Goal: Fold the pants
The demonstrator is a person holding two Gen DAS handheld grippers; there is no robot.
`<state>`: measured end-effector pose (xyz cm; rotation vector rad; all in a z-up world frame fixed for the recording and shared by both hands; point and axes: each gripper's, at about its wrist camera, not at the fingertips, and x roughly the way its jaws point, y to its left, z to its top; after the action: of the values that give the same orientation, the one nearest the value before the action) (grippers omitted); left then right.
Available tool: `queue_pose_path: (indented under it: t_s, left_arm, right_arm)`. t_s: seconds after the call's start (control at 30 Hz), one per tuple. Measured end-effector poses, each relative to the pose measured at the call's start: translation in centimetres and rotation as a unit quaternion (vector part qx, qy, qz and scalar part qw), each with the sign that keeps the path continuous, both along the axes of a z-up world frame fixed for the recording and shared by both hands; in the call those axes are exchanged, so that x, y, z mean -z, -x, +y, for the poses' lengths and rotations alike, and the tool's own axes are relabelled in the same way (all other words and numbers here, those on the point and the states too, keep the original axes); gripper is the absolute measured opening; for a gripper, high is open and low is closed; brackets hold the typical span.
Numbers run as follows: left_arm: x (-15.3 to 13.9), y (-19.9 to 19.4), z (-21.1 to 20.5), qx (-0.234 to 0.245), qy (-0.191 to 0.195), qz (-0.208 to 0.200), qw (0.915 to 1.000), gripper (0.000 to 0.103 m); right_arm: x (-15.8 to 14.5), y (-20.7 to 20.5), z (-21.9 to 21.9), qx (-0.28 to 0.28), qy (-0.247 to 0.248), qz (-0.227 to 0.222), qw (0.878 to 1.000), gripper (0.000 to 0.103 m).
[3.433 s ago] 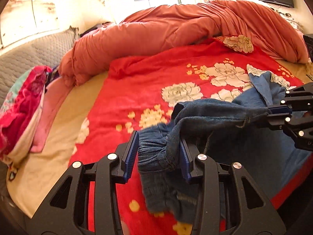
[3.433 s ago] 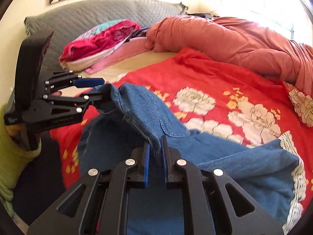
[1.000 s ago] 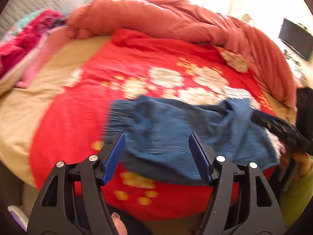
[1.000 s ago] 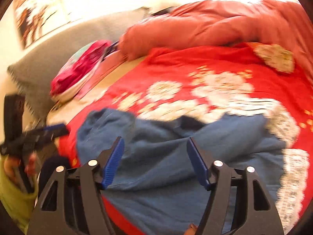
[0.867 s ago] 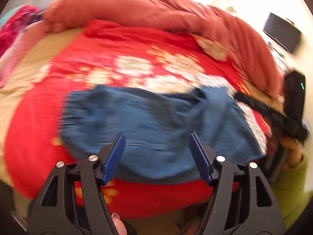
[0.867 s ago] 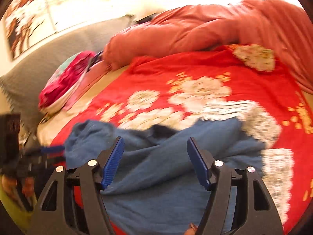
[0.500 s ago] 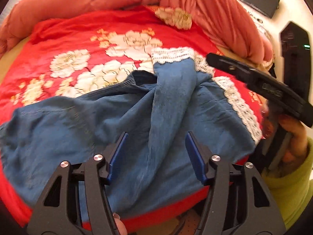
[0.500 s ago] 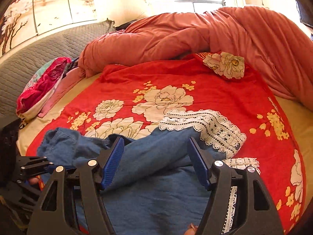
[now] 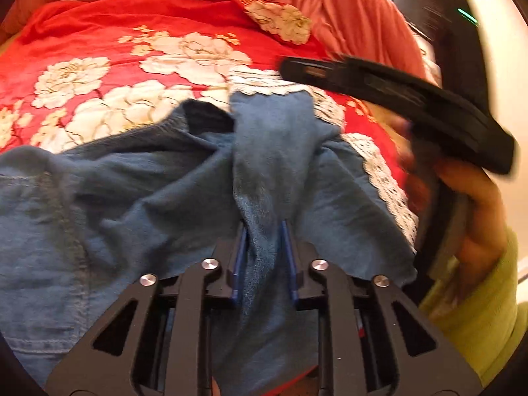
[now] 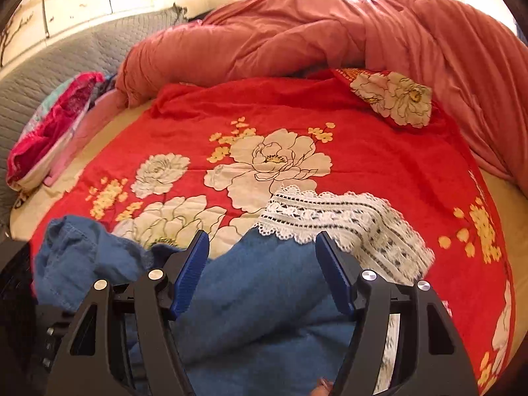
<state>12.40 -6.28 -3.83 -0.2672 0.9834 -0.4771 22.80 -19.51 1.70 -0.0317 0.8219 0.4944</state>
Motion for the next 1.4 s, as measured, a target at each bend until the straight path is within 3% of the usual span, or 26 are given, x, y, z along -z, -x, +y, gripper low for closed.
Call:
queue_pose_path:
  t_s: [0.1,0.27,0.5,0.63,0.67,0.8,0.9,0.93,1.13,1.27,1.3,1.33,1.4]
  left_arm:
    - [0.0,0.6,-0.9,0.016,-0.002,-0.009,0.9998,0.012]
    - [0.0,0.7,-0.7,0.019,0.0,-0.012,0.9997,0.012]
    - [0.2,0.8,-0.6,0.021,-0.006,-0.018,0.9996,0.012]
    - [0.0,0.3,-0.1,0.013,-0.008,-0.022,0.9996,0.012]
    - [0.1,0.1,0.2,0.009,-0.006,-0.02,0.9997,0.012]
    - [0.1,0.1,0.9,0.005,-0.001,-0.023,0.9997,0.013]
    - [0.1,0.2,1.3,0.003,-0.004,-0.03,0.9995,0.023]
    - [0.1,0.2,1.4,0.003,-0.006,-0.033,0.9994,0.027]
    - [-0.4,0.2,1.6,0.0,-0.016,-0.053,0.9985,0.028]
    - [-0.6,0.2,1.6,0.004,-0.023,-0.068,0.9974,0.028]
    - [-0.8,0.3,1.5,0.006,-0.025,-0.069,0.9973,0.026]
    - [-0.9,0.3,1.5,0.009,-0.021,-0.07,0.9973,0.015]
    - [-1.1,0.2,1.4,0.018,-0.015,-0.07,0.9973,0.008]
  right_arm:
    - [1.6,-2.9,1.7,0.004,0.031,0.043,0.999,0.065]
    - [3.3,-5.9,5.0,0.005,0.095,0.053,0.994,0.065]
    - [6.0,-8.6,6.4,0.023,0.13,0.074,0.988,0.063]
    - [5.9,-9.0,3.9,0.037,0.078,0.076,0.993,0.015]
    - [5.7,-9.1,3.2,0.039,0.053,0.081,0.995,0.013]
    - [4.9,-8.6,-0.1,0.056,-0.041,0.09,0.994,0.01]
    - [3.5,-7.0,-2.7,0.072,-0.095,0.085,0.989,0.009]
    - [3.0,-6.6,-3.1,0.075,-0.1,0.079,0.989,0.009]
    - [-1.0,-3.4,-7.0,0.107,-0.139,0.025,0.984,0.009]
    - [-1.6,-0.7,-9.9,0.129,-0.182,0.018,0.975,0.009]
    - [-1.7,0.1,-10.7,0.137,-0.193,0.017,0.972,0.009]
    - [-1.7,1.0,-11.7,0.147,-0.205,0.017,0.968,0.009]
    - [-1.7,3.3,-13.7,0.164,-0.225,0.012,0.96,0.009]
